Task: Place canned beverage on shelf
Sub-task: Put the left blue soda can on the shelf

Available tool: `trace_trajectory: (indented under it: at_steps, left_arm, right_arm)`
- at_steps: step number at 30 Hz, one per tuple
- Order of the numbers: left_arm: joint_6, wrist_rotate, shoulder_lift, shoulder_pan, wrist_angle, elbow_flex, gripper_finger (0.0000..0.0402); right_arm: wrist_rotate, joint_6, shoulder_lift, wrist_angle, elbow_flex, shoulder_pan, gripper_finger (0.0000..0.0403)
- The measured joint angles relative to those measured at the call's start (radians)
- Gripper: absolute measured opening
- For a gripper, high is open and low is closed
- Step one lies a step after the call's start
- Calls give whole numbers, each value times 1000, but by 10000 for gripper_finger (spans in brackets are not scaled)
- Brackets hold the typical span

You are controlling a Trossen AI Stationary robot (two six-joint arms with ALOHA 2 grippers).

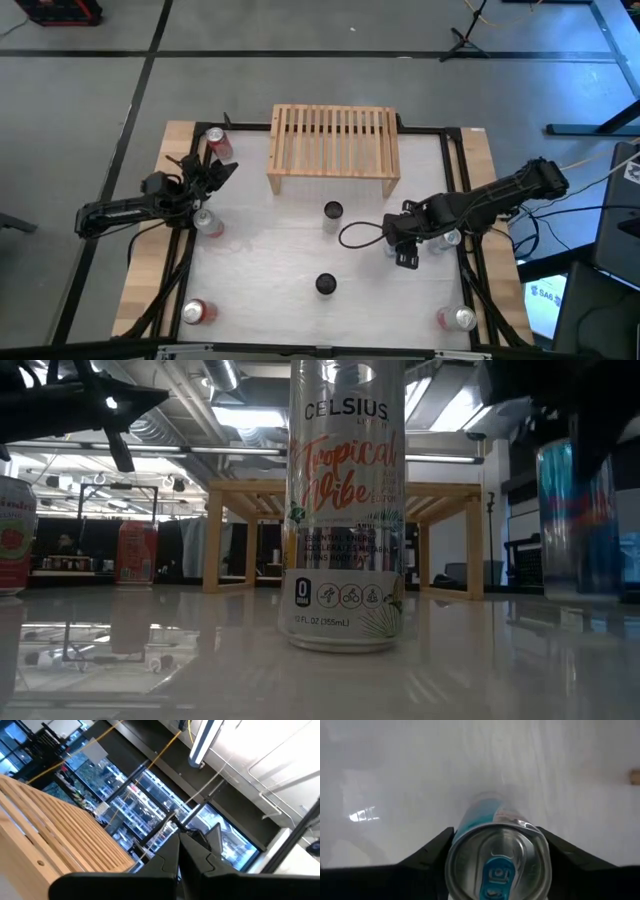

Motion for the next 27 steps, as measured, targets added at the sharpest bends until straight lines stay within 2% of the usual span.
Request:
trace_trajectory:
  at_steps: [7, 17, 21, 27]
  left_arm:
    - [-2, 67, 0, 0, 0, 0, 0]
    - [-2, 68, 0, 0, -1, 0, 0]
    - [-3, 64, 0, 0, -24, 0, 0]
    - [-33, 67, 0, 0, -53, 1, 0]
  right_arm:
    - [44, -40, 0, -116, 259, -26, 210]
    - [213, -137, 0, -276, 674, -195, 210]
    - [256, -270, 17, -250, 726, -307, 210]
    - [201, -386, 82, -293, 773, -495, 210]
